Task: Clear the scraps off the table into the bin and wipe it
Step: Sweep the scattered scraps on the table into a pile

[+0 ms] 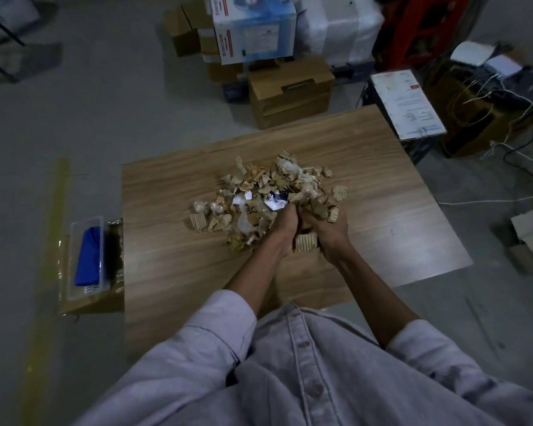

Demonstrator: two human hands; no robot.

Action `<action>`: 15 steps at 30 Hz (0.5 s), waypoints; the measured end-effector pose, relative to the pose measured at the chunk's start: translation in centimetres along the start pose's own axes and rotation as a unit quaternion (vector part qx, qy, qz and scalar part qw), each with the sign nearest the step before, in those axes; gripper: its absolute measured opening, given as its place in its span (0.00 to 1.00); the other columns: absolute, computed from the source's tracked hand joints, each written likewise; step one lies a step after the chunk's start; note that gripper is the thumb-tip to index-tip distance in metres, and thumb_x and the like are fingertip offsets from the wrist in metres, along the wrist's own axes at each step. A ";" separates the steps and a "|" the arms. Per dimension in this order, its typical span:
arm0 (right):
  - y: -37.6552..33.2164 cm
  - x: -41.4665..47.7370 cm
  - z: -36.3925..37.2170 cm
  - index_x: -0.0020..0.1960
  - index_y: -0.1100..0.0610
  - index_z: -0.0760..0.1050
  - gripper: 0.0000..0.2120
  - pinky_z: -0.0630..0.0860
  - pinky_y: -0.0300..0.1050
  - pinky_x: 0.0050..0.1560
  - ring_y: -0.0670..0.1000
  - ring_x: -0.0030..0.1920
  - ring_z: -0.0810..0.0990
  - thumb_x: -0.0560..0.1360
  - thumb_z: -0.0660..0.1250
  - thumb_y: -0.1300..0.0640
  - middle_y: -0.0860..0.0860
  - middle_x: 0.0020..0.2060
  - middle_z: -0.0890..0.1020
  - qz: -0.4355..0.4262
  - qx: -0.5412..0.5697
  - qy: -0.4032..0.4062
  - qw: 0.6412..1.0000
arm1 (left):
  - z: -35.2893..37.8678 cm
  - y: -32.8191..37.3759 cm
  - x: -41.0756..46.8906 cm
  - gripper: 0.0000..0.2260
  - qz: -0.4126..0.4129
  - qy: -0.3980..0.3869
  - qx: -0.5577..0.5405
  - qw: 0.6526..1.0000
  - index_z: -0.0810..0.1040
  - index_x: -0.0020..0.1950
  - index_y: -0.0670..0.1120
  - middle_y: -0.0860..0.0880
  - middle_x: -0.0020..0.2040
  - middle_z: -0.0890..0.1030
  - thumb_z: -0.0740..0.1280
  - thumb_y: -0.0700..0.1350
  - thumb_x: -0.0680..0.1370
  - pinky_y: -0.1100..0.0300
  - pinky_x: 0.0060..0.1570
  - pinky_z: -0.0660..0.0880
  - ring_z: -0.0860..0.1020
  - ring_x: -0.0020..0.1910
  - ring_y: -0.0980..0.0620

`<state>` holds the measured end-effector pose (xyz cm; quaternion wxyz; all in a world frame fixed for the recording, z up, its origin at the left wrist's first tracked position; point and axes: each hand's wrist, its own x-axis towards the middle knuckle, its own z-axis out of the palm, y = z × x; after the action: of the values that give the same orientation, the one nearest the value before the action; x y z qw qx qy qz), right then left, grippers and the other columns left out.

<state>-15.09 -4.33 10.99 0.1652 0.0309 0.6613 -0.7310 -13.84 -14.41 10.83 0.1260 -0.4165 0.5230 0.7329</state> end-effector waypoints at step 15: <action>-0.1 0.4 2.0 0.55 0.48 0.73 0.22 0.80 0.56 0.57 0.54 0.54 0.81 0.68 0.76 0.66 0.54 0.50 0.81 -0.123 -0.012 0.112 0.986 | 2.2 0.0 -1.6 0.24 -0.042 0.004 -0.317 0.947 0.84 0.48 0.43 0.45 0.37 0.86 0.60 0.62 0.81 0.53 0.51 0.78 0.82 0.46 0.45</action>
<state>-15.18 -6.38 11.18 -0.0010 0.0289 0.6832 -0.7296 -13.87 -12.11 12.27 0.0163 -0.4595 0.2458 0.8533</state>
